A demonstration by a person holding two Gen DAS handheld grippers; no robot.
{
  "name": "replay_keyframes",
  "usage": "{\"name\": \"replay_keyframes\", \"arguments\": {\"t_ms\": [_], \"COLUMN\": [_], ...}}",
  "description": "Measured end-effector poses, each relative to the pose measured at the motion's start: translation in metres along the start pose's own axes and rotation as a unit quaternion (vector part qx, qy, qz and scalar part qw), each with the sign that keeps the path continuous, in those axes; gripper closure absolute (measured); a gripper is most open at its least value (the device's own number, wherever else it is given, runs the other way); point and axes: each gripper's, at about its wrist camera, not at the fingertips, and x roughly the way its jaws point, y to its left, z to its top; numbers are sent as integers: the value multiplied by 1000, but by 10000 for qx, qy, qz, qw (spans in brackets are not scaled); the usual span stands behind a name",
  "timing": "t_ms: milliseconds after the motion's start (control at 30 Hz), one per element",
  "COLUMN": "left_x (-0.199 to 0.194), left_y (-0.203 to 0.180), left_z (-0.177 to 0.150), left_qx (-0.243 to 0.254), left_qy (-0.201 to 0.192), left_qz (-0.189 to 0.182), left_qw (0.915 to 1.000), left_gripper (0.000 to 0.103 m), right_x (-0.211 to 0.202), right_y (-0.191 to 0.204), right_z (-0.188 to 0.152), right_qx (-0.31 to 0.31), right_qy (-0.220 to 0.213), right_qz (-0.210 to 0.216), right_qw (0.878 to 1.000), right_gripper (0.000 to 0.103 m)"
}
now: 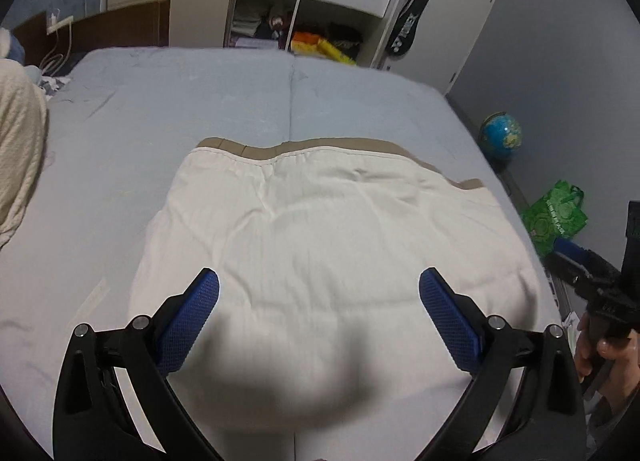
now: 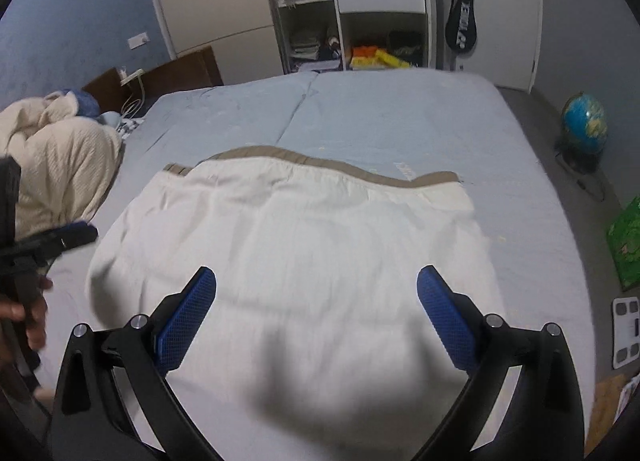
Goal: Fold large clothes
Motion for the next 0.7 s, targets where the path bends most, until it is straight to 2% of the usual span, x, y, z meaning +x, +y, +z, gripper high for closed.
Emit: {"name": "replay_keyframes", "arguments": {"t_ms": [167, 367, 467, 567, 700], "left_x": [-50, -91, -105, -120, -132], "left_y": [-13, -29, -36, -44, -47], "left_z": [-30, -69, -88, -115, -143], "left_qx": [165, 403, 529, 762, 806], "left_qy": [-256, -442, -502, -596, -598], "left_qz": [179, 219, 258, 450, 368], "left_qw": [9994, 9980, 9970, 9943, 9943], "left_gripper": [6, 6, 6, 6, 6], "right_x": [-49, -96, -114, -127, -146], "right_y": [4, 11, 12, 14, 18], "right_z": [-31, -60, -76, -91, -118], "right_qx": [-79, -109, -121, -123, -178], "right_qy": [-121, -282, -346, -386, -408], "right_qz": [-9, -78, -135, -199, -367], "right_qw": [9999, 9995, 9992, 9990, 9983], "right_gripper": [7, 7, 7, 7, 7]}}
